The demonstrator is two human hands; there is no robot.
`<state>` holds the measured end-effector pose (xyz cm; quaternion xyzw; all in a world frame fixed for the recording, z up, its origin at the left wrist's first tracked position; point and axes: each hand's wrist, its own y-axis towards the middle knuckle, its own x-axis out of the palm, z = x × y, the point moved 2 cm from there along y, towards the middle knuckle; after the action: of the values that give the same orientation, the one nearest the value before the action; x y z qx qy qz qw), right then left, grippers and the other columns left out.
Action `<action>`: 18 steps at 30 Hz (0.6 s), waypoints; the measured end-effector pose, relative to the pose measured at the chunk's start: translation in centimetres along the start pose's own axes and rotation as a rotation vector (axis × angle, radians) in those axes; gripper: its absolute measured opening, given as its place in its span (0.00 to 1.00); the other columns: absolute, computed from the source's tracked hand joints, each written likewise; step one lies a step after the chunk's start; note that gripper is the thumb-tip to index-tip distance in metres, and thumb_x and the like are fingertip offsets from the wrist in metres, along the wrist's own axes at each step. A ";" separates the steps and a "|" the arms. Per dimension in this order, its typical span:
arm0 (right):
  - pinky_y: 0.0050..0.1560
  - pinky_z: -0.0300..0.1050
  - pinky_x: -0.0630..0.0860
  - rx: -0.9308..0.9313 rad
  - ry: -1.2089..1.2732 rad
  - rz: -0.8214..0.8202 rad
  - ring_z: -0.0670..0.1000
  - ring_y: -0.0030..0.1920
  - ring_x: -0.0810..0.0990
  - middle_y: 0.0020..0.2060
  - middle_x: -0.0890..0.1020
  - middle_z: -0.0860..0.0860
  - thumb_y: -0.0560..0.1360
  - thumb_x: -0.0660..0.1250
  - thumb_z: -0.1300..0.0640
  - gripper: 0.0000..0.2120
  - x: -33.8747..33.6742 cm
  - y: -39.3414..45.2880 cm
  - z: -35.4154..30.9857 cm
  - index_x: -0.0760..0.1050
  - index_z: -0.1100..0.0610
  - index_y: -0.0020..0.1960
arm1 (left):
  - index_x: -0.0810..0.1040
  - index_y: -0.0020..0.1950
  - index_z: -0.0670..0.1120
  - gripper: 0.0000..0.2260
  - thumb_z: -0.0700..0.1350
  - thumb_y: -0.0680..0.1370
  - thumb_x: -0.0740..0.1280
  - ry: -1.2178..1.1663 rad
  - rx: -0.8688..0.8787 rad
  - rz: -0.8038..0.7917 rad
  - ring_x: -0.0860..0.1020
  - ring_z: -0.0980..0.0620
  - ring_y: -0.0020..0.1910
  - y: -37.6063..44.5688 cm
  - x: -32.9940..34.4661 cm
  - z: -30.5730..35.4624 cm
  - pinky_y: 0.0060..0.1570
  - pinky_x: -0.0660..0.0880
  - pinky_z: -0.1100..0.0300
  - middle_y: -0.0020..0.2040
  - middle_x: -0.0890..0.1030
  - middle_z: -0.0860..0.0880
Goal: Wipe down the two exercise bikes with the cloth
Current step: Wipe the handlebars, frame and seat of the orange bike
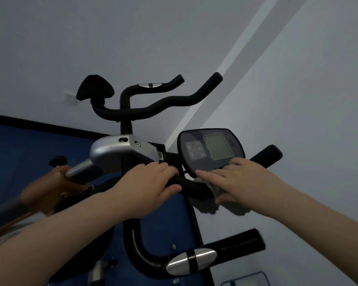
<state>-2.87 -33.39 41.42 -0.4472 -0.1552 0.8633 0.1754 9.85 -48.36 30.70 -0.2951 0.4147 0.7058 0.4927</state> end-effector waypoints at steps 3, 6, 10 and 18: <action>0.57 0.48 0.70 0.018 -0.002 0.107 0.53 0.56 0.78 0.58 0.79 0.49 0.77 0.48 0.34 0.32 0.9 0.3 -0.4 0.57 0.52 0.74 | 0.68 0.66 0.56 0.19 0.62 0.80 0.49 0.025 0.007 0.003 0.72 0.57 0.54 0.0 0.1 0.1 0.53 0.69 0.60 0.56 0.73 0.58; 0.56 0.47 0.69 0.062 0.066 0.197 0.51 0.56 0.77 0.58 0.79 0.48 0.76 0.43 0.35 0.33 1.1 0.5 -1.6 0.59 0.52 0.74 | 0.68 0.66 0.56 0.20 0.62 0.80 0.49 0.042 0.010 0.013 0.72 0.57 0.52 0.1 0.2 0.1 0.50 0.69 0.61 0.54 0.73 0.58; 0.42 0.41 0.64 0.135 0.235 0.363 0.51 0.45 0.80 0.49 0.83 0.48 0.81 0.57 0.44 0.25 -0.4 0.9 -2.7 0.62 0.52 0.76 | 0.67 0.69 0.55 0.21 0.62 0.80 0.51 0.050 0.003 0.018 0.73 0.57 0.54 0.0 0.2 -0.1 0.52 0.69 0.61 0.57 0.74 0.57; 0.38 0.38 0.72 0.433 0.297 0.415 0.49 0.42 0.83 0.43 0.85 0.48 0.76 0.69 0.47 0.19 -1.0 0.4 -5.9 0.77 0.54 0.64 | 0.53 0.79 0.56 0.27 0.58 0.81 0.58 0.057 -0.010 0.041 0.68 0.57 0.68 -2.0 -0.7 -0.4 0.64 0.68 0.60 0.72 0.66 0.58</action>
<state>2.52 -33.56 38.68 -0.5424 0.1536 0.8189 0.1078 11.92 -48.71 30.44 -0.3093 0.4309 0.7091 0.4646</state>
